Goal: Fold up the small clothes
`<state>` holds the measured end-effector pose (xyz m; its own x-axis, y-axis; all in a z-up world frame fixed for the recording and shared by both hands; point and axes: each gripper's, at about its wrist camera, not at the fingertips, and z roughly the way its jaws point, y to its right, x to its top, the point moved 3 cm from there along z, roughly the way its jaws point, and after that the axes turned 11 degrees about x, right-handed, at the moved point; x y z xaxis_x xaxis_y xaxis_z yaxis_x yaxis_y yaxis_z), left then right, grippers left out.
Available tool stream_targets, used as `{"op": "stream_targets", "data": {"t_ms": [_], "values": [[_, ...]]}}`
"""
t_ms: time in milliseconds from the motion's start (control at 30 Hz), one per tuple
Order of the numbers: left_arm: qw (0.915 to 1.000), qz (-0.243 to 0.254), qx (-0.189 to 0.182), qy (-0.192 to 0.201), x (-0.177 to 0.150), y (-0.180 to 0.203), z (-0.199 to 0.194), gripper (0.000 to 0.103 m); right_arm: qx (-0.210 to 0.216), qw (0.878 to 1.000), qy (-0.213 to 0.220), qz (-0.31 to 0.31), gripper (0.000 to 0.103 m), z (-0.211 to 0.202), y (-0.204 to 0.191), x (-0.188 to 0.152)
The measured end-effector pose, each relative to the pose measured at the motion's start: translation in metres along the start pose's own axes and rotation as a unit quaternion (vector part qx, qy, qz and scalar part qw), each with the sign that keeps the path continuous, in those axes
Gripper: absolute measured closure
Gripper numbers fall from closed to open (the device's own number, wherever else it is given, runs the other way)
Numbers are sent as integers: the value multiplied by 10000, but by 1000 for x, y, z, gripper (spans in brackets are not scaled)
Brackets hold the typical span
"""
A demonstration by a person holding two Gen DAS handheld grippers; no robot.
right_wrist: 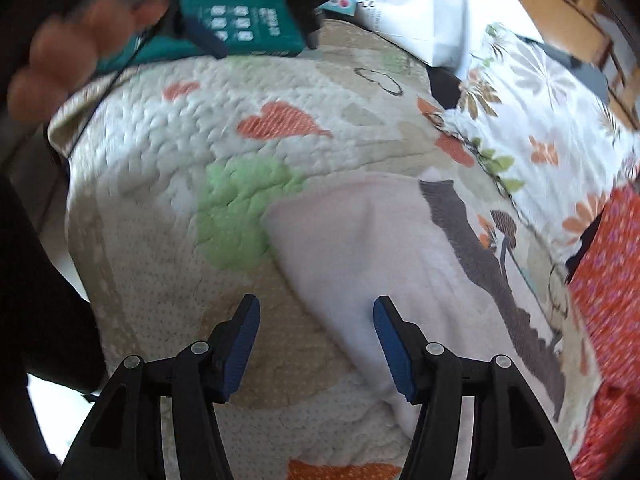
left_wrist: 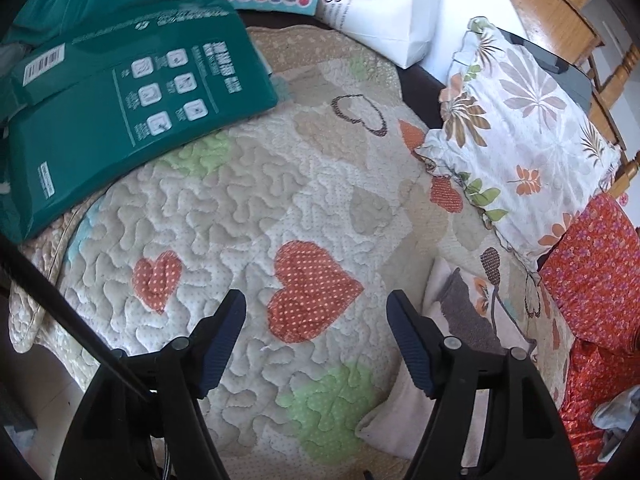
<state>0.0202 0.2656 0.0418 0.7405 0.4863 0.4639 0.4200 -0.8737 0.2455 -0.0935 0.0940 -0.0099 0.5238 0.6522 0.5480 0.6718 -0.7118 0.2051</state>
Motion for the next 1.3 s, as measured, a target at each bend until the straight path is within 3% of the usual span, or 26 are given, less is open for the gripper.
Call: {"op": "stream_targets", "data": {"t_ms": [200,400,600,933,1033,1200,1233,1267,1300], "values": [[9999,65,10,-145,-1,0,11,31,-25,9998,92,146,39,-1,6,4],[9947,768,-299,-617,-18,52,39,31,-295,9984,136,468,39,-14,26,-16],[9758,1857,-667,-939,-36,123,69,31,-425,9966,206,678,39,-14,29,-27],[9547,2080,-1353,-1644,-25,163,110,31,-921,9919,520,699,39,7,24,-17],[9379,2094,-1723,-2163,-34,176,123,31,-989,9915,522,666,39,12,24,-9],[9292,2662,-1459,-2105,-43,193,129,31,-1213,9900,552,462,39,18,18,-1],[9289,2666,-1492,-2093,-42,193,127,48,-1262,9894,571,435,41,19,16,-1],[9287,2661,-1519,-2090,-41,194,125,79,-1288,9891,588,412,50,20,14,-1],[9295,2637,-1488,-2105,-39,193,126,93,-1293,9892,589,372,57,20,11,-1]]}}
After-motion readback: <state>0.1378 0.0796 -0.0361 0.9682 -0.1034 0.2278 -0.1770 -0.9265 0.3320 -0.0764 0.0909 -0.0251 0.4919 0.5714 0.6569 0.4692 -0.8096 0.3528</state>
